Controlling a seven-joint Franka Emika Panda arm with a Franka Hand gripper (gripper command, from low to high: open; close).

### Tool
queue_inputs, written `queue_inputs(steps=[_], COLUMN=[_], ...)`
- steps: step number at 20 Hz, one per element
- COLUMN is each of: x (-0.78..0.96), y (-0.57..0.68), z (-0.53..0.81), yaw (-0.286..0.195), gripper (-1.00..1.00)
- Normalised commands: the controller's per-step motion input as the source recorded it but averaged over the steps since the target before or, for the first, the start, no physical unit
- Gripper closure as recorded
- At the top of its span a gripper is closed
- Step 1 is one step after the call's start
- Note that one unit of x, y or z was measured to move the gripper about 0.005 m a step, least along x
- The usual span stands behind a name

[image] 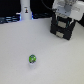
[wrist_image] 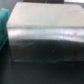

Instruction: Open the kcup holder, insert the kcup into the holder, and close the kcup holder

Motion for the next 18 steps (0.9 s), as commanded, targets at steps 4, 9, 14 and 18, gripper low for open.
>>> queue_inputs(steps=[4, 9, 14, 18], x=[0.03, 0.15, 0.05, -0.2], y=[0.01, 0.0, 0.01, -0.01], z=[-0.01, 0.06, -0.02, -0.09], yaw=[-0.005, -0.009, -0.009, -0.001], gripper=[1.0, 1.0, 1.0, 1.0])
